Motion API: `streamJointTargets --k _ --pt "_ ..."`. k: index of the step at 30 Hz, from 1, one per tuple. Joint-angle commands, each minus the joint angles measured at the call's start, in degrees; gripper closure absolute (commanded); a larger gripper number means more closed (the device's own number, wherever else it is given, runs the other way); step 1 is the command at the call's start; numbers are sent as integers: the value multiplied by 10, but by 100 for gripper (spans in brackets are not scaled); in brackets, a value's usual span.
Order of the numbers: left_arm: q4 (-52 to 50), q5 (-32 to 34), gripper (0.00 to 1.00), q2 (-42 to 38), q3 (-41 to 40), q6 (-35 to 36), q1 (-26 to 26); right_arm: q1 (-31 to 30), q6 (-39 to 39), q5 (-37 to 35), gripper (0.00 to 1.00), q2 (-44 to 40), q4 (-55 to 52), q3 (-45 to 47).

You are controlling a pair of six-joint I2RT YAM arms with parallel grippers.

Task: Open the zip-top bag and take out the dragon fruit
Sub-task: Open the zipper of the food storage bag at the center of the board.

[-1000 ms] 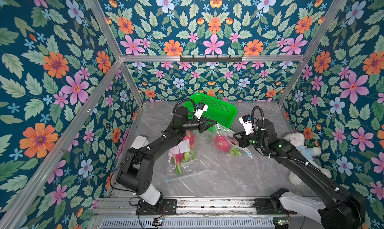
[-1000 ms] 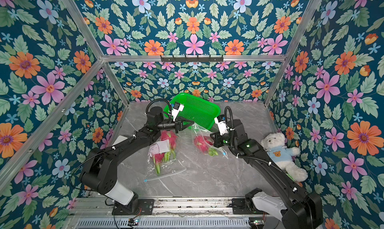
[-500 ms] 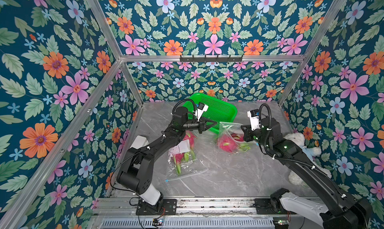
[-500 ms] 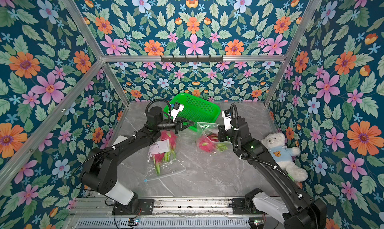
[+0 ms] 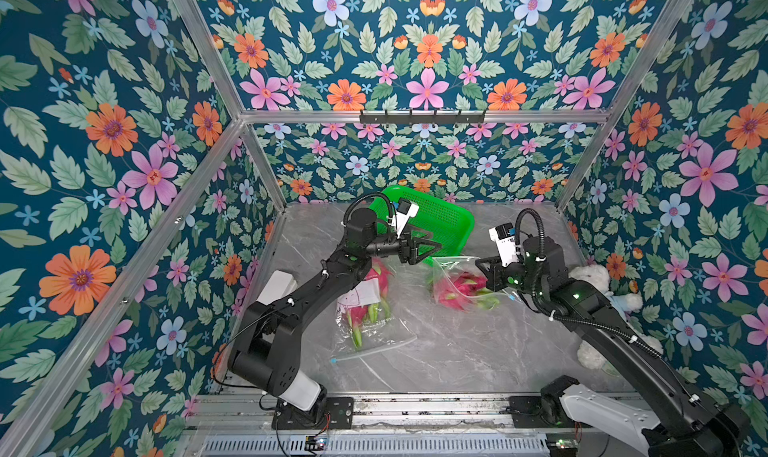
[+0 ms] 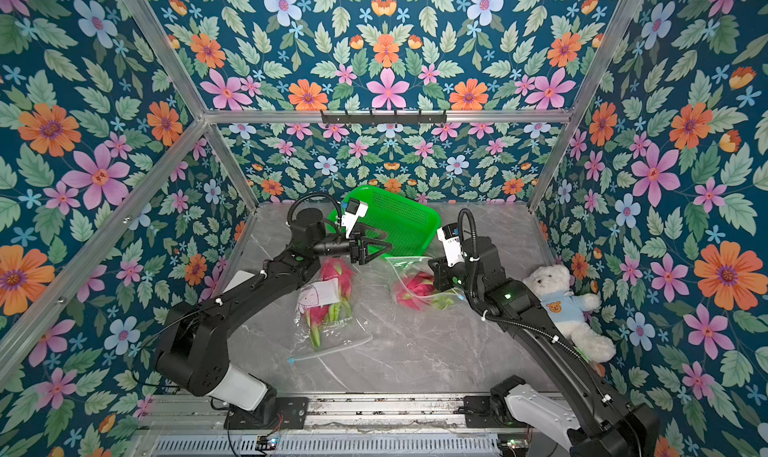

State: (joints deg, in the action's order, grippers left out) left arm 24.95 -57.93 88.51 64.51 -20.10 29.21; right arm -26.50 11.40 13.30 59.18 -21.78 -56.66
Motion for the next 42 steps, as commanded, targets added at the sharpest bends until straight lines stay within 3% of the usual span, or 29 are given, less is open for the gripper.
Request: streamJointTargets --k 1,6,13,15,17,21,23,25,27,34,42 --pt "-80 20 16 7 34 70 16 0 -3 20 100 7 3 -3" --pt "-234 56 16 58 105 174 65 0 -9 24 100 13 7 -15" --pt "-256 90 20 91 119 194 75 0 -12 39 100 4 13 -23" --pt "-259 80 35 101 132 194 75 0 -11 40 100 4 15 -23" --pt "-258 62 61 111 143 190 76 0 -12 29 100 5 13 -23" --pt "-243 40 100 114 146 175 79 0 -12 14 100 9 3 -27" --pt "-230 35 100 109 140 162 79 0 -8 2 96 6 -13 -34" --pt "-213 33 100 100 129 146 80 0 -8 0 77 -6 -30 -43" --pt "-198 34 100 92 117 134 80 0 -1 14 74 -27 -43 -48" --pt "-184 38 100 87 105 110 81 -29 56 91 95 -61 -33 -30" --pt "-165 39 100 82 99 81 82 -46 95 94 100 -9 7 19"
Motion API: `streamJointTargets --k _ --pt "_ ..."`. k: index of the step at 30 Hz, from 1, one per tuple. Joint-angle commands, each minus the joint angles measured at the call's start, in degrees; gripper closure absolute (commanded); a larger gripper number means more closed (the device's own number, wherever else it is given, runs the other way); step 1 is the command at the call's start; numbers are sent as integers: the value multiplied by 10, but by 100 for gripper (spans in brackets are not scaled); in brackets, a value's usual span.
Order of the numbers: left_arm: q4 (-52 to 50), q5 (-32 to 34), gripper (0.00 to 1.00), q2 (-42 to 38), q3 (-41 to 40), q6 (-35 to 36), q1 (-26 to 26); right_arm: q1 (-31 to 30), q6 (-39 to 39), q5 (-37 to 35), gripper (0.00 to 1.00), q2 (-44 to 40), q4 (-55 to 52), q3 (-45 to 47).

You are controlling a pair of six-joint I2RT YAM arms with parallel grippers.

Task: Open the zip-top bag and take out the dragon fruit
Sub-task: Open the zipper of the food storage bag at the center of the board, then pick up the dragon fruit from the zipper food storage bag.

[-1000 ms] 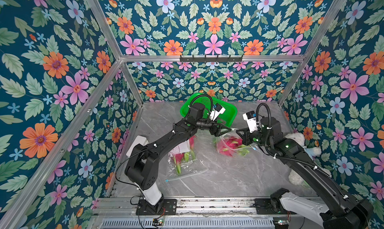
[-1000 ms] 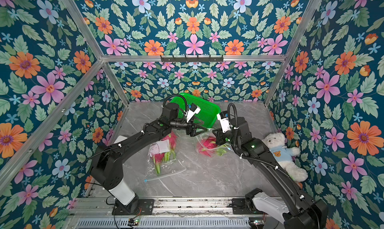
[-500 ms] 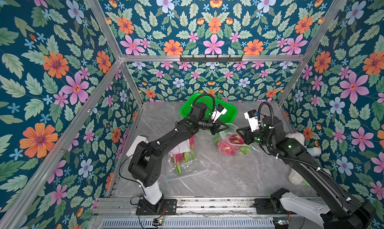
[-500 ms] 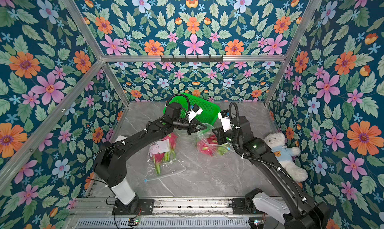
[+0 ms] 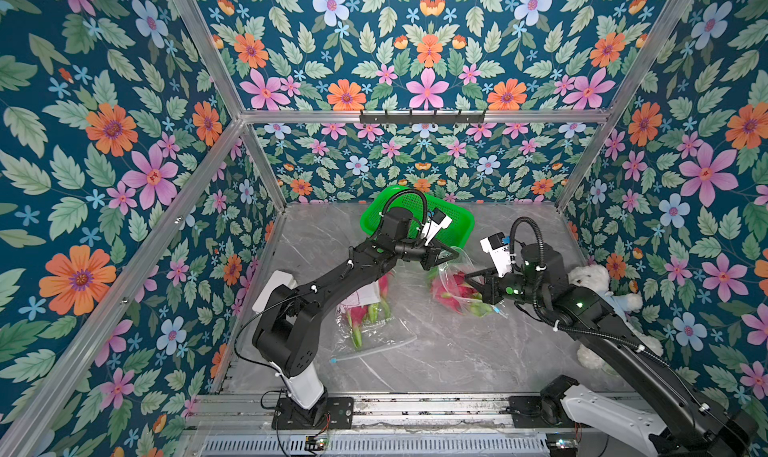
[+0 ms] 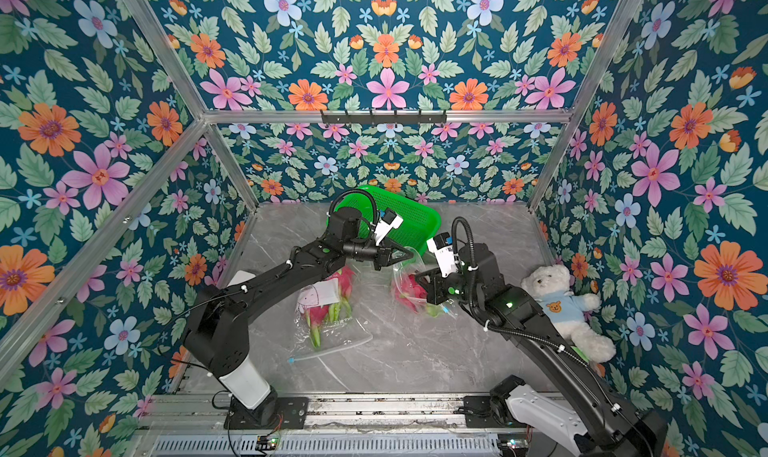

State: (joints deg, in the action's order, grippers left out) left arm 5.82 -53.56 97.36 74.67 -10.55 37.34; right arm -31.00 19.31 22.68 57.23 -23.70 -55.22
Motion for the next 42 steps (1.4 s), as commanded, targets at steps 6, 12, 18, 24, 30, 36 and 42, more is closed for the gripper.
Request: streamJointTargets --k 6,12,18,24,30,36,42 --pt "30 -11 100 -25 -24 -22 1 -1 -30 -154 100 53 -23 -13" --pt "44 -5 100 -42 -54 -43 1 -3 -27 -98 100 100 -36 -9" --pt "84 9 100 -55 -79 -84 1 -11 22 -81 100 80 -5 58" --pt "113 18 100 -53 -94 -118 5 -51 76 -77 100 77 54 92" --pt "151 8 100 -64 -127 -142 9 -57 52 -194 71 99 41 73" --pt "155 8 100 -65 -136 -140 9 -57 15 -228 54 116 9 60" --pt "165 4 100 -50 -139 -145 9 -57 11 -226 48 139 7 85"
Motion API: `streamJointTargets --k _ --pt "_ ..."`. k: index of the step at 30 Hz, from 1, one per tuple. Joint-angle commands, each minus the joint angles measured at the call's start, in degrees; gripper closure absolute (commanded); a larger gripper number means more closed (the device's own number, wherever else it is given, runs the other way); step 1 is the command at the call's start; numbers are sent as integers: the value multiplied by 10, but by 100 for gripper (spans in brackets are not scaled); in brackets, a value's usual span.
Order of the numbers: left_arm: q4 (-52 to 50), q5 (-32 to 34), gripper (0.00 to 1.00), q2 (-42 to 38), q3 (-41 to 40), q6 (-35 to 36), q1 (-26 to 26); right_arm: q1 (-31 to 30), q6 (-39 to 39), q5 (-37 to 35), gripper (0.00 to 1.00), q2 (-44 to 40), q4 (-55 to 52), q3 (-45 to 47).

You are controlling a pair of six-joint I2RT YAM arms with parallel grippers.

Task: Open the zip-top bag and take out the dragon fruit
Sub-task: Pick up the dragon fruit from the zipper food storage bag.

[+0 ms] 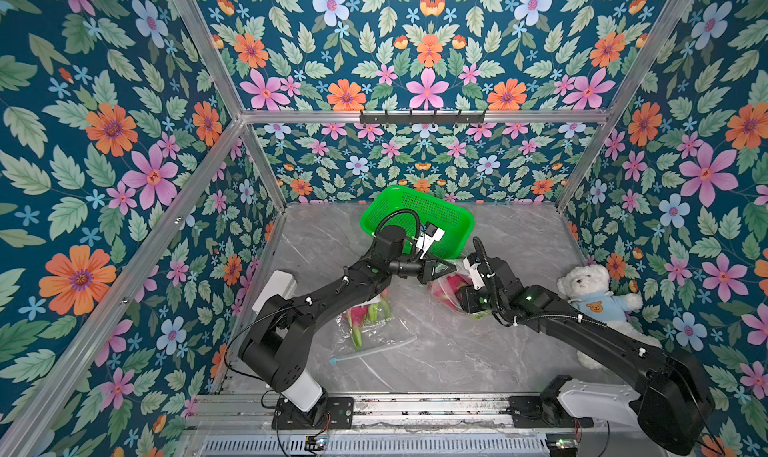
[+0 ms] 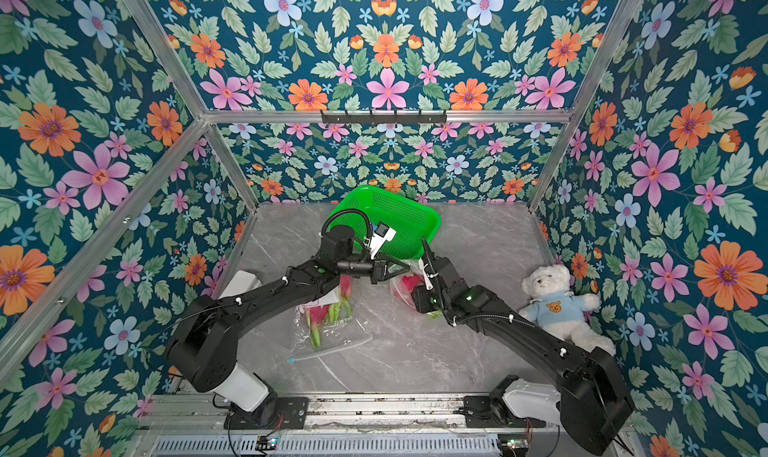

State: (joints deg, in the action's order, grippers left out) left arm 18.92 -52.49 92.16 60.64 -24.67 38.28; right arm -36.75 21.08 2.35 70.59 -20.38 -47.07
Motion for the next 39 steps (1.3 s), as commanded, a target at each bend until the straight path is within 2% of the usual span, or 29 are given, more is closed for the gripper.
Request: streamJointTargets --k 1,4,9,16,18,25,27,30,33,36,39 --pt "34 -7 100 3 1 -4 0 0 -7 -21 48 5 -25 9" --pt "33 -9 100 6 -4 -4 0 0 -9 -10 47 11 -24 18" --pt "61 -12 100 13 -22 -23 1 0 7 57 46 39 28 42" --pt "72 -2 100 14 -63 -32 14 0 21 7 38 78 58 48" --pt "69 3 100 14 -81 -31 20 1 22 -1 32 76 66 52" --pt "60 30 100 8 -138 -40 41 -4 26 -14 30 54 70 63" --pt "60 37 100 7 -145 -41 41 -4 36 7 32 40 82 73" --pt "60 44 100 9 -143 -43 43 -3 63 78 35 21 101 85" --pt "61 51 100 13 -138 -43 44 -3 78 109 39 2 106 95" --pt "61 52 100 20 -134 -44 44 -3 64 50 39 -34 86 104" --pt "61 49 100 25 -133 -45 44 -3 11 -9 35 -58 58 102"
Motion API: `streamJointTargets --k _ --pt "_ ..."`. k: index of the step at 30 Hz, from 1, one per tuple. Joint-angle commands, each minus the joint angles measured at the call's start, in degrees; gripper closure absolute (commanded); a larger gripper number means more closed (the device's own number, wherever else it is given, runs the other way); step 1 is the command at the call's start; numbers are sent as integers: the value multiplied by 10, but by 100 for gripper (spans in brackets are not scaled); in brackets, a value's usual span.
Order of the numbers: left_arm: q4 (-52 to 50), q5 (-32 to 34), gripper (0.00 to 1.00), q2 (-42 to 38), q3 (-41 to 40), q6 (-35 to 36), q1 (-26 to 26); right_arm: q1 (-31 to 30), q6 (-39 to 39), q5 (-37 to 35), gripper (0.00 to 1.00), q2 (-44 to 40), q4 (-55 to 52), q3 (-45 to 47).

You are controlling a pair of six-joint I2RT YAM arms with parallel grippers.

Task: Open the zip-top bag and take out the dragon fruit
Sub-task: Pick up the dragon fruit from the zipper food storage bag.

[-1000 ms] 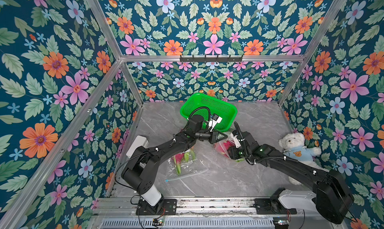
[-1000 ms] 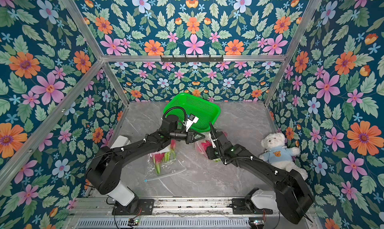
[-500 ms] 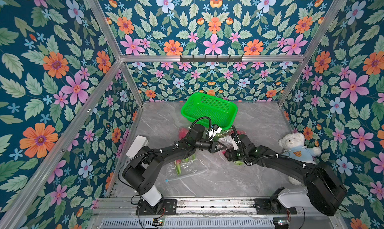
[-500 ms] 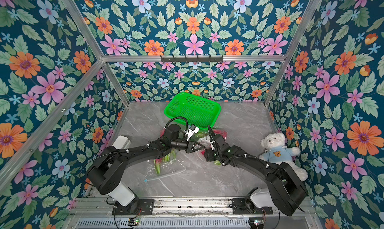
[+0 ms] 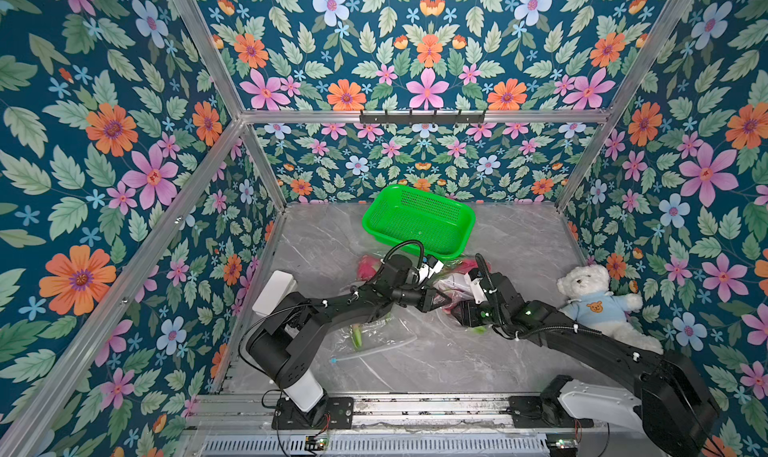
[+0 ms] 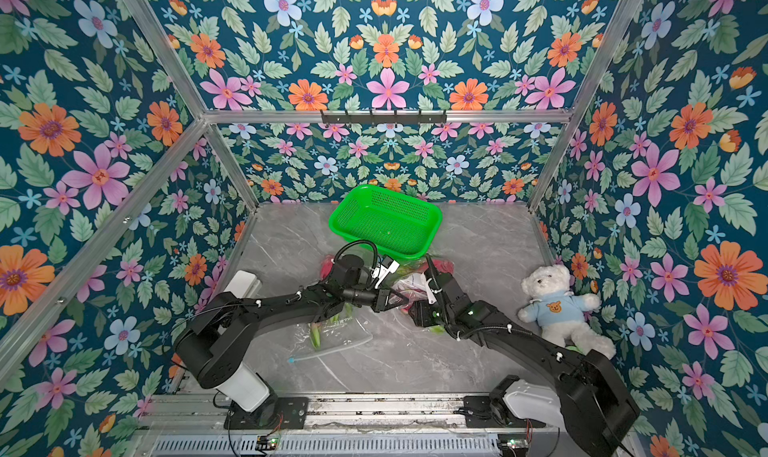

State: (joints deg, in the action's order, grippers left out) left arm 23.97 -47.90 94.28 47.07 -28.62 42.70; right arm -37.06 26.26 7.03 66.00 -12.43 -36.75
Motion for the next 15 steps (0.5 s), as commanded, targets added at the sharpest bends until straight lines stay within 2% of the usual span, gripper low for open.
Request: streamJointTargets --k 1,5,15 --pt "11 3 100 4 3 -6 0 0 -57 -66 33 -14 -27 -3" --pt "11 7 100 1 1 -6 1 12 -103 -78 31 1 -46 -11" --pt "4 15 100 -3 3 -5 1 24 -132 -35 31 78 20 -20"
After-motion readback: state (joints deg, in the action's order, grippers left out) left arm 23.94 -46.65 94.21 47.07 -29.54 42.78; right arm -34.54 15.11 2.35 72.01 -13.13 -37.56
